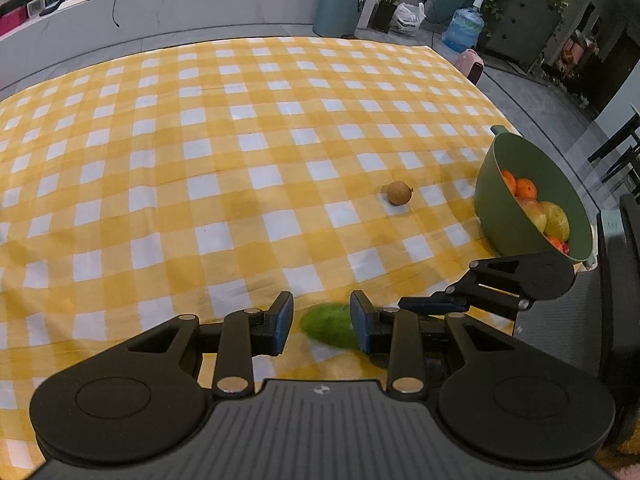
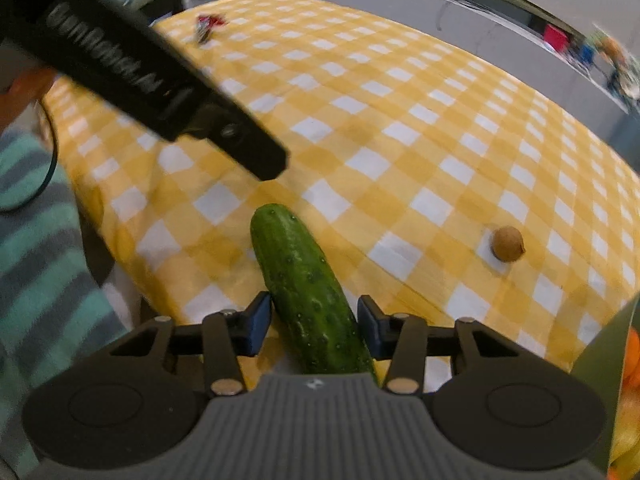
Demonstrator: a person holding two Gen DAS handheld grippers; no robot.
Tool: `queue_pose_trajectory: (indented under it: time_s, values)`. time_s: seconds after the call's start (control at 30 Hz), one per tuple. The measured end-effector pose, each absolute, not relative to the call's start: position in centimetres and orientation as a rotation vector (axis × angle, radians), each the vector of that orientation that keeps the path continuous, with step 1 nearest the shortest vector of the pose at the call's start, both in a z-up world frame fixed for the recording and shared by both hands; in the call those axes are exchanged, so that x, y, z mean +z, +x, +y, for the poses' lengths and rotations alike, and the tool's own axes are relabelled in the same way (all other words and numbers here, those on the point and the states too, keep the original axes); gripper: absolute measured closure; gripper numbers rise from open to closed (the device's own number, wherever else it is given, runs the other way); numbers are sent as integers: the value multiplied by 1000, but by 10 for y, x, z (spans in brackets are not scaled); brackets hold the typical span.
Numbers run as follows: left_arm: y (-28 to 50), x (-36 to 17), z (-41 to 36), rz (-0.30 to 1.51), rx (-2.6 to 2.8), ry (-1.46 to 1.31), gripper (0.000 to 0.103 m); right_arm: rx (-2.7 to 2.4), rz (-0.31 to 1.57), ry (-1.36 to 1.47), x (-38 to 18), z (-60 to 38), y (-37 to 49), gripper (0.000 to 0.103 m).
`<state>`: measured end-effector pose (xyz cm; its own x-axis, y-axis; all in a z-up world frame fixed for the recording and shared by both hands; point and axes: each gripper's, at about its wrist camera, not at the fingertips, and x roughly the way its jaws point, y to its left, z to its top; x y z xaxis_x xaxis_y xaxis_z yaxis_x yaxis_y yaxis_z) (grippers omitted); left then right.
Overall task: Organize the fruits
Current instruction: 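Close the right tool on the cucumber and lift it, then carry the cucumber in the right tool toward the colander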
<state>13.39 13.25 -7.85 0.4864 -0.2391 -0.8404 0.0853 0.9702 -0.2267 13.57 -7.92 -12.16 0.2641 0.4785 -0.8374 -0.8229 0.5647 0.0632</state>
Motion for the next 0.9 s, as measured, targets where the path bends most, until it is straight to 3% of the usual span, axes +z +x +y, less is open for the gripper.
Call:
queue_pose_trajectory:
  time_s: [0.33,0.9]
  values:
    - [143,-85,127,1067,-200,-169,64,682,1033,-95,-117,-118,183,67]
    - [151,-100,123,1100,-200,-177,64,605,946,-124,-127,-103,155,66]
